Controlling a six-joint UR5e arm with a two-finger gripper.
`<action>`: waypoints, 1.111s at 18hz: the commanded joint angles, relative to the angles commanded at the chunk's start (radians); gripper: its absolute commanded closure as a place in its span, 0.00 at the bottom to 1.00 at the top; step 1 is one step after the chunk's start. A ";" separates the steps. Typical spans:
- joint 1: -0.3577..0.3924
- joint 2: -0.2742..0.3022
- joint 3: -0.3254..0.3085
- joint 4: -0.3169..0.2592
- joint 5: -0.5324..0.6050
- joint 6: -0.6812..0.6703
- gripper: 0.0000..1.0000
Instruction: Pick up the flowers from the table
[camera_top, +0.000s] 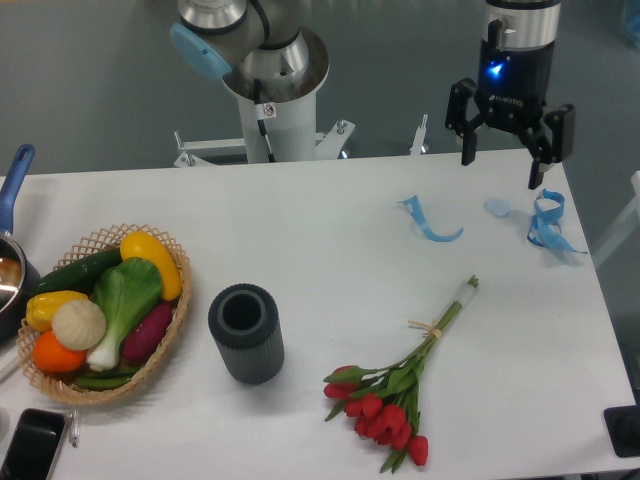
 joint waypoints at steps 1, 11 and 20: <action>-0.002 0.000 0.000 0.003 0.003 0.005 0.00; -0.005 0.003 -0.034 0.002 0.009 -0.009 0.00; -0.047 -0.058 -0.043 0.032 -0.044 -0.190 0.00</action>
